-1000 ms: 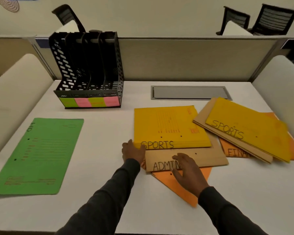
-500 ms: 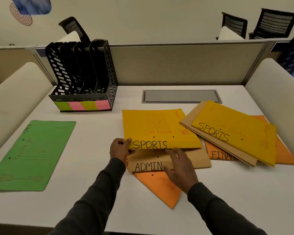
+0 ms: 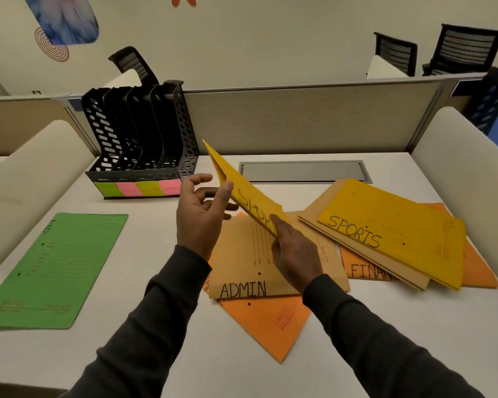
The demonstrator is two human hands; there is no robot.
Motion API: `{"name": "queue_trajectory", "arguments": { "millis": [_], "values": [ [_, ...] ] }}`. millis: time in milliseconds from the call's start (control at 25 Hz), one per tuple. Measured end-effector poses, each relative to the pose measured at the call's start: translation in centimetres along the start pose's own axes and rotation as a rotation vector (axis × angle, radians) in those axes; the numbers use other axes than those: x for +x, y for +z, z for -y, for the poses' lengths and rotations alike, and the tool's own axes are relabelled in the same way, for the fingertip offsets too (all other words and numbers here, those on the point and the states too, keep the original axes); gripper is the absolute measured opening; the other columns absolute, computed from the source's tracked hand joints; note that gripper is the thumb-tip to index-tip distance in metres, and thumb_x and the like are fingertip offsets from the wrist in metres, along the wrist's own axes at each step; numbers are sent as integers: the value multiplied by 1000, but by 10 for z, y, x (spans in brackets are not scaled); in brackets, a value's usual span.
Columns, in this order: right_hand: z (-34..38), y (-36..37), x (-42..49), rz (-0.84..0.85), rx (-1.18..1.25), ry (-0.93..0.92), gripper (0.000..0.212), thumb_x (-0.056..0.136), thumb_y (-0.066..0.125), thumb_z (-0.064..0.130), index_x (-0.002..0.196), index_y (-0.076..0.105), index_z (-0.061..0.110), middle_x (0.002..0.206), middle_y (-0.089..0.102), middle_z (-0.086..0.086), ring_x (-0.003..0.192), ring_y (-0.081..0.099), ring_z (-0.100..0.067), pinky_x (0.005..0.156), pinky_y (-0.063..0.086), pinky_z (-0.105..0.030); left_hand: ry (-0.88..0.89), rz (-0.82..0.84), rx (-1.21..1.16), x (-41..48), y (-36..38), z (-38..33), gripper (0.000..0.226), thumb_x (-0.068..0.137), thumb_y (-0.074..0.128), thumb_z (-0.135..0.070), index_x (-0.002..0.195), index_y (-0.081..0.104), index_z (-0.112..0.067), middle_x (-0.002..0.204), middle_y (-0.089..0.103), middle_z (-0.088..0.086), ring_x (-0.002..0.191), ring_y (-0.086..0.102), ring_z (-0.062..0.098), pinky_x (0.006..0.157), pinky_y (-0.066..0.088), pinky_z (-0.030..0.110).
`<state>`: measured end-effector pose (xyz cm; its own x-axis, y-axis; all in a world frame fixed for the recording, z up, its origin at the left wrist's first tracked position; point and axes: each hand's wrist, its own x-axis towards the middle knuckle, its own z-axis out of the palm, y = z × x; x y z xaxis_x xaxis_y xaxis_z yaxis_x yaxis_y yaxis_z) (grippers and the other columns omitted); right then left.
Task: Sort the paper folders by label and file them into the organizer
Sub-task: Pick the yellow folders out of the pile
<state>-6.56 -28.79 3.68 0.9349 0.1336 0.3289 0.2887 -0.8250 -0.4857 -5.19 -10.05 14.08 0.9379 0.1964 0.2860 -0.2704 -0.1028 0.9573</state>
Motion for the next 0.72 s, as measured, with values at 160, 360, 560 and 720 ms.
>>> {"name": "queue_trajectory", "arguments": {
  "millis": [160,360,560,720],
  "values": [
    [23,-26,13,-124,57,-5,44,98,52,19,142,47,15,99,68,-2,77,61,-16,63,51,-28,-87,253,127,-23,13,9,62,81,64,-51,136,45,-30,127,64,-1,109,67,17,84,57,30],
    [62,-48,26,-130,243,21,37,99,50,28,136,49,21,102,69,5,80,62,-10,65,53,-21,-188,632,209,-65,15,35,92,78,65,-50,153,11,-46,158,31,-13,136,42,2,107,43,33],
    [100,-40,40,-12,514,58,52,92,62,47,139,48,29,127,62,11,101,65,-6,80,57,-26,-55,377,284,-69,-9,33,77,82,69,-41,148,29,-39,137,55,-18,118,58,0,89,55,22],
    [120,0,49,129,643,104,55,90,64,51,139,50,30,134,58,8,113,61,-7,85,54,-25,-272,87,142,-45,-67,46,36,83,56,-27,117,53,-38,111,70,-8,99,69,19,79,60,36]
  ]
}}
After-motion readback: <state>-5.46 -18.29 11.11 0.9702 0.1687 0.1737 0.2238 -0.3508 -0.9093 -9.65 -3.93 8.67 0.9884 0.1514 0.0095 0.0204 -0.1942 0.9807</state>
